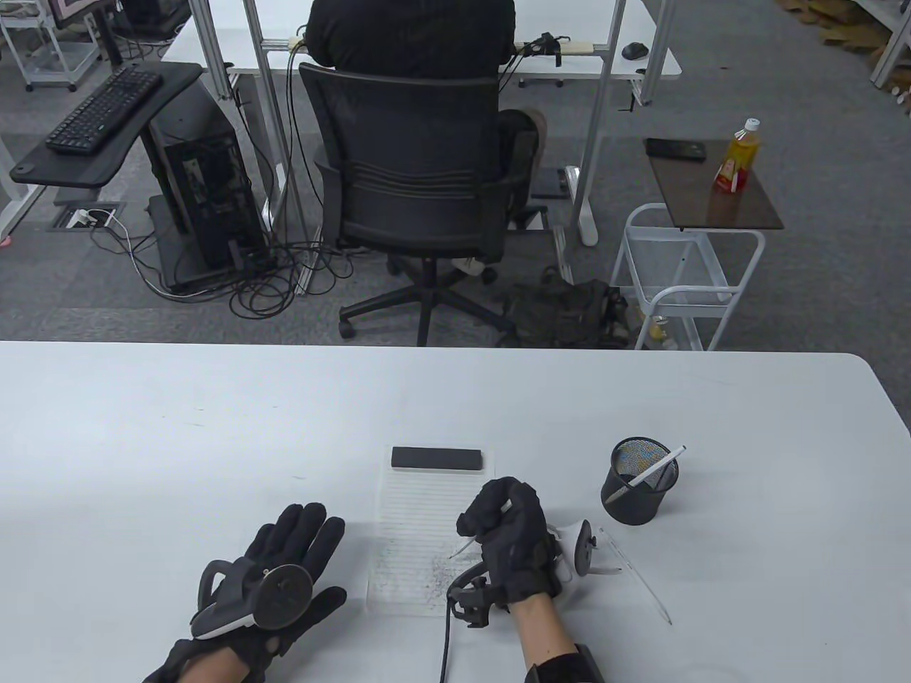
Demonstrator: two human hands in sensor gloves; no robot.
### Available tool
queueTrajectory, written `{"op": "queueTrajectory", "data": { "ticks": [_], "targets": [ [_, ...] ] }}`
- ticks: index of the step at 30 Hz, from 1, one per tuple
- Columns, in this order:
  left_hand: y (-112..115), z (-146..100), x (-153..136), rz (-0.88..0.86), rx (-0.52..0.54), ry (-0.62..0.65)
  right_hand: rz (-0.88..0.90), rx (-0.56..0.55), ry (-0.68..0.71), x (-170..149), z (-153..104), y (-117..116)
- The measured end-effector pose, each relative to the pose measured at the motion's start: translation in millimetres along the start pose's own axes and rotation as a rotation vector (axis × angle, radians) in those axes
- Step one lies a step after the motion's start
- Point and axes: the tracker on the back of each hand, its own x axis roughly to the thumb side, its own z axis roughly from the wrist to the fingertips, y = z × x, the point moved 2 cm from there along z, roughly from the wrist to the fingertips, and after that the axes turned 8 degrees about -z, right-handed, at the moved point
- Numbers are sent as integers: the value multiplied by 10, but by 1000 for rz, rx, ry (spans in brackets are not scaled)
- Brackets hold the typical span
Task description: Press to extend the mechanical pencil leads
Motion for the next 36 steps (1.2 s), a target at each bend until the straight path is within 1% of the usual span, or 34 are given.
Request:
{"op": "queueTrajectory", "data": {
  "ticks": [5, 7, 16, 36],
  "targets": [
    [-1, 1, 0, 1, 0, -1, -8, -15, -21, -60, -17, -38],
    [-1, -2, -1, -4, 1, -1, -24, 7, -24, -76, -21, -72],
    [0, 2, -3, -2, -1, -2, -73, 47, -36, -128, -32, -169],
    [-5, -4, -7, -3, 6, 1, -132, 81, -27, -163, -37, -223]
  ]
}}
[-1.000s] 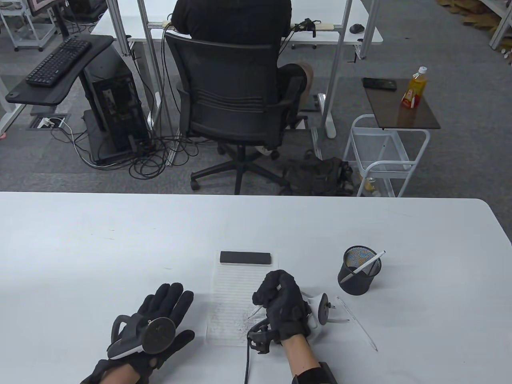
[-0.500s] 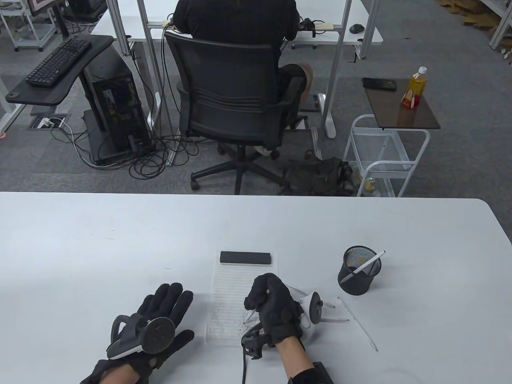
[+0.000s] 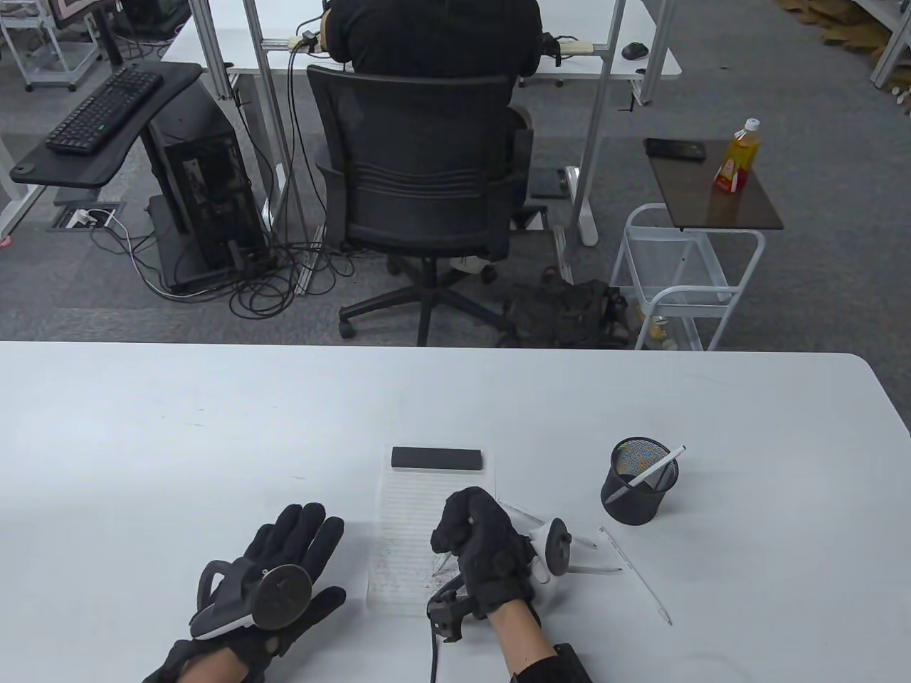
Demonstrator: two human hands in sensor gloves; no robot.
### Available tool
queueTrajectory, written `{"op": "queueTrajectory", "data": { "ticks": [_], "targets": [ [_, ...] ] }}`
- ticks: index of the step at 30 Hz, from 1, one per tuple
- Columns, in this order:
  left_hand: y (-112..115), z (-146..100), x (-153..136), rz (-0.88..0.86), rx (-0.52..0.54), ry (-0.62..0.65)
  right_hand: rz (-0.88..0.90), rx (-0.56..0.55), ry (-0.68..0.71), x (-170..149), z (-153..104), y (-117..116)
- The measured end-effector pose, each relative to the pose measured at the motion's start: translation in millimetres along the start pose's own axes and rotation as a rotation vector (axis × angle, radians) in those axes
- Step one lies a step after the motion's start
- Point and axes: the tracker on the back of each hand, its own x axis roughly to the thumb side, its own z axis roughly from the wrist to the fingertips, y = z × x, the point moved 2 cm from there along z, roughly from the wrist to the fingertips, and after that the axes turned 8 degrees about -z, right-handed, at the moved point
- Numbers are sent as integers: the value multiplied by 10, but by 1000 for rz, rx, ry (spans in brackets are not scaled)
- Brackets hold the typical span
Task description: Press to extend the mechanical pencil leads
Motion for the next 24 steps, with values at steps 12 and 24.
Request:
{"op": "queueTrajectory", "data": {
  "ticks": [12, 24],
  "targets": [
    [6, 1, 0, 0, -3, -1, -12, 6, -2, -3, -2, -22],
    [-7, 1, 6, 7, -1, -1, -237, 160, 19, 618, 232, -221]
  ]
}}
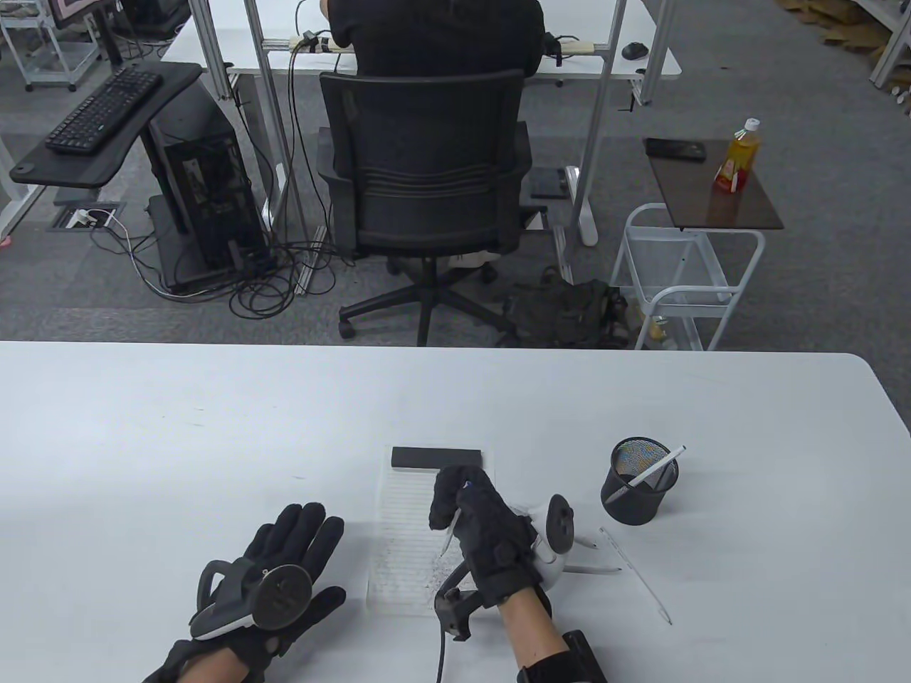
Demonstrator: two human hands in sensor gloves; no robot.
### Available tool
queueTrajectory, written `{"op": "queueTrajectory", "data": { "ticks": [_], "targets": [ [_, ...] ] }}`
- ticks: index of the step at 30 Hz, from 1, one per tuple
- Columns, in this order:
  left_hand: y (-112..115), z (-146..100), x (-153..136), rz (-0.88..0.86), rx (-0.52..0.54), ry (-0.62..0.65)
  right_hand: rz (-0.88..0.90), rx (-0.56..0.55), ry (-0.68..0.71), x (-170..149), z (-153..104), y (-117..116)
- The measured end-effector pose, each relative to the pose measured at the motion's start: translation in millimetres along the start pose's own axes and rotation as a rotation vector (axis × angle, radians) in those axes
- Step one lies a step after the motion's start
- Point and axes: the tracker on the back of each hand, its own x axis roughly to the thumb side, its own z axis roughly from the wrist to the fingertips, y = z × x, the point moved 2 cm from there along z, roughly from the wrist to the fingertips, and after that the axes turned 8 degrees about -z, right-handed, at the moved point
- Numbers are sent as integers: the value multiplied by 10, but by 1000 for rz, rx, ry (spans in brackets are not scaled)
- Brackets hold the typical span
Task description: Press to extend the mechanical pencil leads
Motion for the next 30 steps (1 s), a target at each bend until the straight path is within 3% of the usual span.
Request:
{"op": "queueTrajectory", "data": {
  "ticks": [3, 7, 10, 15, 20, 23, 30],
  "targets": [
    [-10, 3, 2, 4, 6, 2, -362, 64, -40, 248, 183, 125],
    [17, 17, -8, 6, -5, 0, -712, 216, -147, 406, 456, 259],
    [32, 22, -14, 3, -11, -2, -939, 329, -253, 305, 593, 317],
    [24, 18, -21, 2, -7, -3, -1258, 470, -307, 34, 726, 289],
    [22, 17, -29, 2, -7, -7, -1670, 631, -253, -134, 820, 193],
    [16, 17, -27, 5, -7, -7, -1826, 681, -234, -231, 870, 199],
    [17, 17, -23, 7, -7, -3, -1992, 739, -250, -527, 913, 254]
  ]
}}
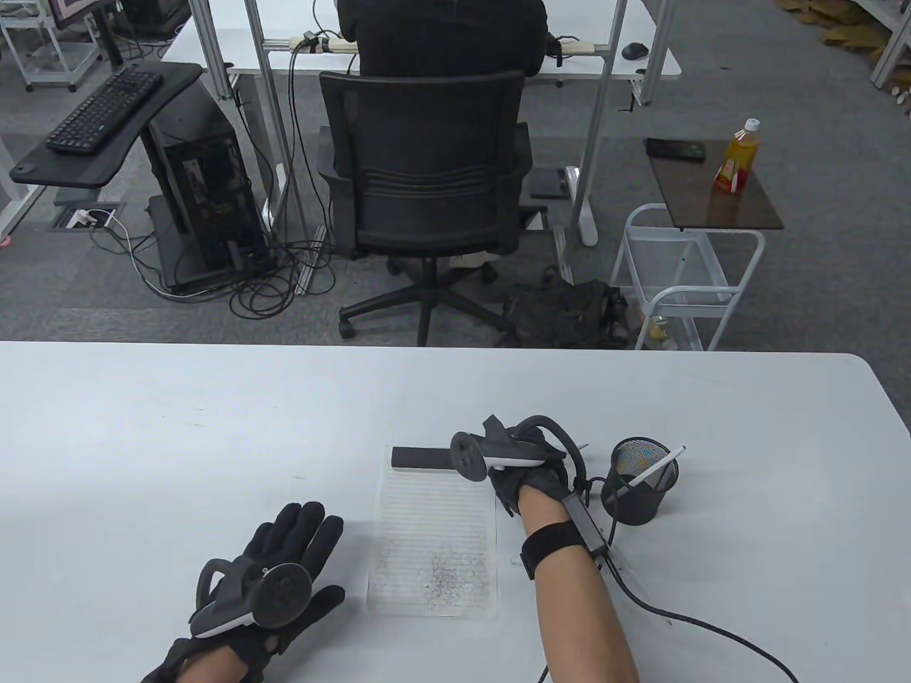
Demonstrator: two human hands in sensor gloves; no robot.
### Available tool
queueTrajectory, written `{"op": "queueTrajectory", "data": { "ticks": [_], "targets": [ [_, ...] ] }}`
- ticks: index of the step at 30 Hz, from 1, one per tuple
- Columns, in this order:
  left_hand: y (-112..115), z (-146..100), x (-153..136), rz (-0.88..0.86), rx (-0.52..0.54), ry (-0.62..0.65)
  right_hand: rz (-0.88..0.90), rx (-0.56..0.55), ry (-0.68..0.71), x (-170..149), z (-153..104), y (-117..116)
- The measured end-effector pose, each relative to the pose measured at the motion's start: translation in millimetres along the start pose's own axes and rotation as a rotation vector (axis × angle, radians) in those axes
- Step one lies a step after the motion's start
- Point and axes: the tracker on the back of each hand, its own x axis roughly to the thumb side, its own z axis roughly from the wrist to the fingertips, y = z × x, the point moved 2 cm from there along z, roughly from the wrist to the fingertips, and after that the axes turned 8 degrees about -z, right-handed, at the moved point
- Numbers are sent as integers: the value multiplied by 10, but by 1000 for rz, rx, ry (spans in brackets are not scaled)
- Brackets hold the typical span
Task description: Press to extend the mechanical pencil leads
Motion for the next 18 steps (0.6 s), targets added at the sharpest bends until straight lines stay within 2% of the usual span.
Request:
{"op": "queueTrajectory", "data": {
  "ticks": [7, 18],
  "targets": [
    [0, -1, -6, -4, -3, -2, -4, 4, -11, -9, 97, -149],
    [-3, 1, -5, -1, -5, -3, -24, -66, 10, 5, 71, -152]
  ]
}}
